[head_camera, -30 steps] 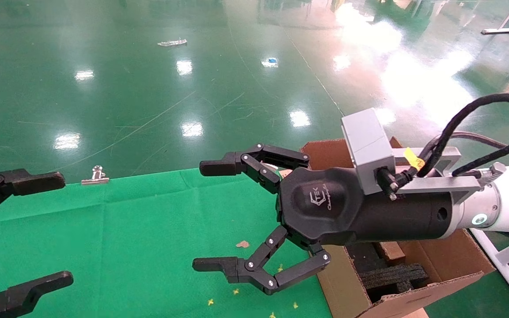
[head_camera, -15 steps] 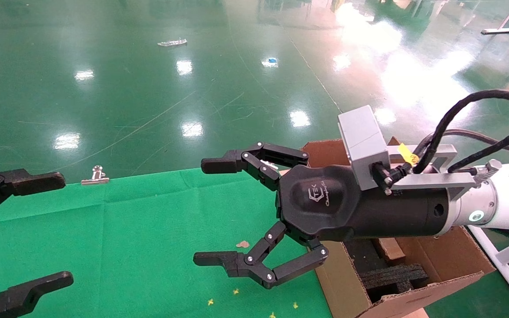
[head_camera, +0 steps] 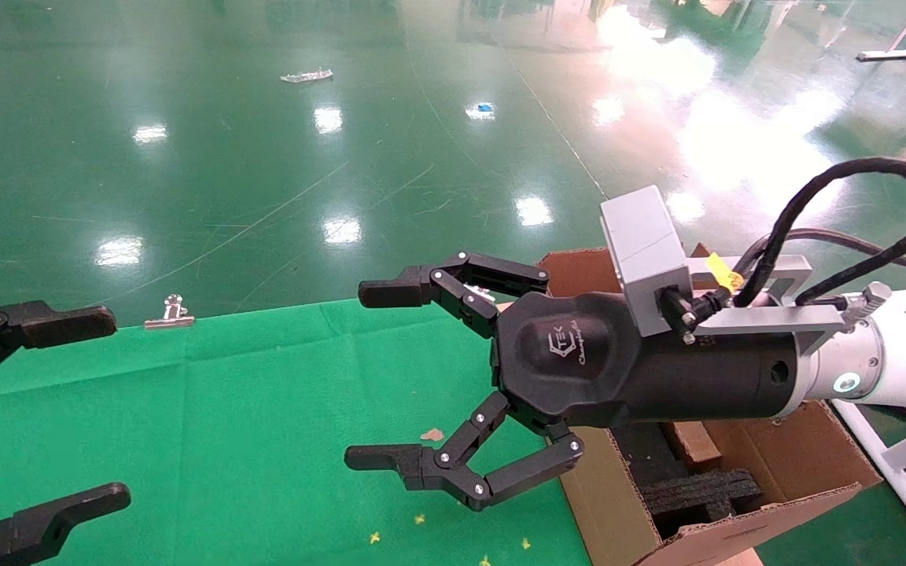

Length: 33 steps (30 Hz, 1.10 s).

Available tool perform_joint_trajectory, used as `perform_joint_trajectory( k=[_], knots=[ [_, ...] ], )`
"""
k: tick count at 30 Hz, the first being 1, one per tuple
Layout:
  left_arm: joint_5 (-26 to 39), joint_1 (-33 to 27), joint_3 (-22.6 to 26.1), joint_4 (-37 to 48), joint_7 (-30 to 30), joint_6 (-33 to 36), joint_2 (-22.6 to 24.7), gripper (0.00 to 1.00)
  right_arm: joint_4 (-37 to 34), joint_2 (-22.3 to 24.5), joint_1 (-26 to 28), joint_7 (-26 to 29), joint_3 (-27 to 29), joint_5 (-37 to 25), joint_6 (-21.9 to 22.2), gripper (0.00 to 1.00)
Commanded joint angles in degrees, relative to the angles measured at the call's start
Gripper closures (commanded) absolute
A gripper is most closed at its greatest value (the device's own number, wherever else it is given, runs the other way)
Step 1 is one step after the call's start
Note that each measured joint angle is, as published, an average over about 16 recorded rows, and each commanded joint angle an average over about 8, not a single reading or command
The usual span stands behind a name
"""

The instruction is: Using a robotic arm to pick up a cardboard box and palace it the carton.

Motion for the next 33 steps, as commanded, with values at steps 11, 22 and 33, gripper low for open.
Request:
perform_joint_trajectory(
  k=[11,22,33],
  knots=[
    [0.0,0.0,0.0,0.0,0.0,0.0,0.0,0.0,-0.1,0.0,0.1,0.0,-0.1,0.0,0.0,0.0],
    [0.0,0.0,0.0,0.0,0.0,0.0,0.0,0.0,-0.1,0.0,0.1,0.0,-0.1,-0.1,0.0,0.0],
    [0.0,0.0,0.0,0.0,0.0,0.0,0.0,0.0,-0.1,0.0,0.1,0.0,-0.1,-0.1,0.0,0.0]
  ],
)
